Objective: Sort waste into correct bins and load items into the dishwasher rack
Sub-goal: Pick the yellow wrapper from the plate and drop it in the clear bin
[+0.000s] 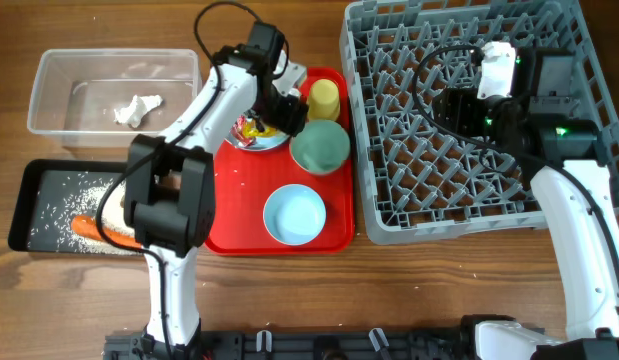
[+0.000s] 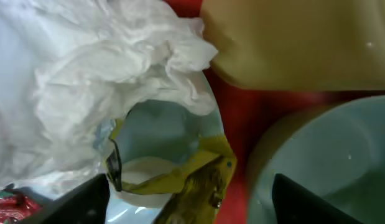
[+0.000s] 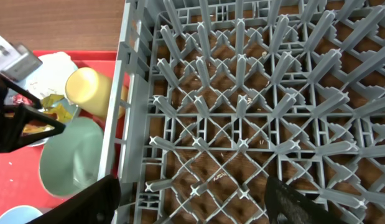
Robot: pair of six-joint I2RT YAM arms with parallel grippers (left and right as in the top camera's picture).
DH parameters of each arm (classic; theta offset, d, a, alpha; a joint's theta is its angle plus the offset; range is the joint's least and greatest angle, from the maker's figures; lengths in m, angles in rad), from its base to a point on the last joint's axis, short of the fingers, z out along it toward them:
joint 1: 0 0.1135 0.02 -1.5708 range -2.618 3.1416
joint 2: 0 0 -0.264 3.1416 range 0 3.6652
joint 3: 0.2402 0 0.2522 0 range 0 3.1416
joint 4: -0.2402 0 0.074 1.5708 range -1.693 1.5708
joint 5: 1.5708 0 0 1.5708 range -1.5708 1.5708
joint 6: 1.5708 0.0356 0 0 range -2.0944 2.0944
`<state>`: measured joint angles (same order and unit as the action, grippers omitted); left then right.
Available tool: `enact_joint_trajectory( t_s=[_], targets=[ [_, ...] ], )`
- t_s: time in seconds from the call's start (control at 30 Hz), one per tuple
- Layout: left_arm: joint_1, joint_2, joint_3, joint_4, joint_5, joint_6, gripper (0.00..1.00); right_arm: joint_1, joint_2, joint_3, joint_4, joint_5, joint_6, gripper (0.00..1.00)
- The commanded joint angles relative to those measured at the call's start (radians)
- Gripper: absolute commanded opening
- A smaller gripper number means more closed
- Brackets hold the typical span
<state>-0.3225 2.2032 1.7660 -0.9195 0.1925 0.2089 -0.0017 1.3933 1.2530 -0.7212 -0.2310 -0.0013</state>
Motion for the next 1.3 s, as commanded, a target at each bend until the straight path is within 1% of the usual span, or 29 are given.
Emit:
enact_joint_trajectory(
  t_s=[0.0,0.07,0.13,0.27,0.33,0.37,0.43,0.6,0.63,0.67,0.7,0.73,0.83,0.87,0.93,1.0,1.03,1.13,1.2,1.23,1.27],
  targets=[
    [0.016,0.002,-0.006,0.010,0.016,0.019,0.64,-0.002,0.010,0.015,-0.002,0.014,0.001,0.77],
    [0.026,0.002,-0.006,0.010,0.016,0.018,0.52,-0.002,0.010,0.015,-0.001,0.014,0.001,0.77],
    [0.028,0.002,-0.005,0.010,0.016,0.012,0.46,-0.002,0.010,0.015,-0.001,0.014,0.001,0.76],
    [0.026,-0.005,-0.005,0.010,0.016,-0.004,0.28,-0.002,0.010,0.015,-0.001,0.013,0.002,0.76],
    [0.026,-0.021,-0.005,0.010,0.017,-0.014,0.15,-0.002,0.010,0.015,0.002,0.013,0.001,0.77],
    [0.026,-0.031,-0.005,0.010,0.017,-0.014,0.13,-0.002,0.010,0.015,0.002,0.013,0.001,0.77],
    [0.026,-0.063,-0.005,0.010,0.017,-0.014,0.11,-0.002,0.011,0.015,0.002,0.013,0.002,0.76],
    [0.026,-0.124,-0.005,0.005,0.017,-0.015,0.13,-0.002,0.011,0.015,0.002,0.013,0.001,0.77],
    [0.026,-0.128,-0.005,0.002,0.017,-0.014,0.11,-0.002,0.011,0.015,0.002,0.014,0.001,0.77],
    [0.026,-0.128,-0.005,-0.002,0.016,-0.015,0.06,-0.002,0.011,0.015,0.002,0.013,0.001,0.77],
    [0.026,-0.128,-0.005,-0.007,0.016,-0.014,0.04,-0.002,0.011,0.015,0.002,0.014,0.000,0.77],
    [0.027,-0.128,-0.005,-0.014,0.015,-0.016,0.04,-0.002,0.011,0.015,0.002,0.013,0.000,0.77],
    [0.063,-0.179,0.004,-0.018,-0.105,-0.165,0.04,-0.002,0.011,0.015,0.002,0.014,0.000,0.77],
    [0.095,-0.219,0.012,-0.016,-0.135,-0.214,0.04,-0.002,0.011,0.015,0.002,0.014,0.001,0.77],
    [0.171,-0.301,0.015,-0.008,-0.138,-0.267,0.04,-0.002,0.010,0.015,0.002,0.013,0.001,0.77],
    [0.262,-0.365,0.015,-0.005,-0.138,-0.291,0.04,-0.002,0.011,0.015,0.003,0.013,0.001,0.77],
    [0.328,-0.385,0.015,-0.005,-0.138,-0.301,0.04,-0.002,0.011,0.015,0.005,0.013,0.002,0.77],
    [0.439,-0.378,0.012,-0.013,-0.137,-0.323,0.04,-0.002,0.011,0.015,0.006,0.013,0.002,0.77],
    [0.512,-0.341,-0.003,-0.010,-0.132,-0.322,0.04,-0.002,0.011,0.015,0.006,0.013,0.002,0.77],
    [0.525,-0.316,-0.007,-0.009,-0.130,-0.322,0.13,-0.002,0.011,0.015,0.006,0.013,0.002,0.77],
    [0.528,-0.270,-0.007,-0.008,-0.131,-0.322,0.85,-0.002,0.011,0.015,0.007,0.013,0.002,0.77]
  ],
)
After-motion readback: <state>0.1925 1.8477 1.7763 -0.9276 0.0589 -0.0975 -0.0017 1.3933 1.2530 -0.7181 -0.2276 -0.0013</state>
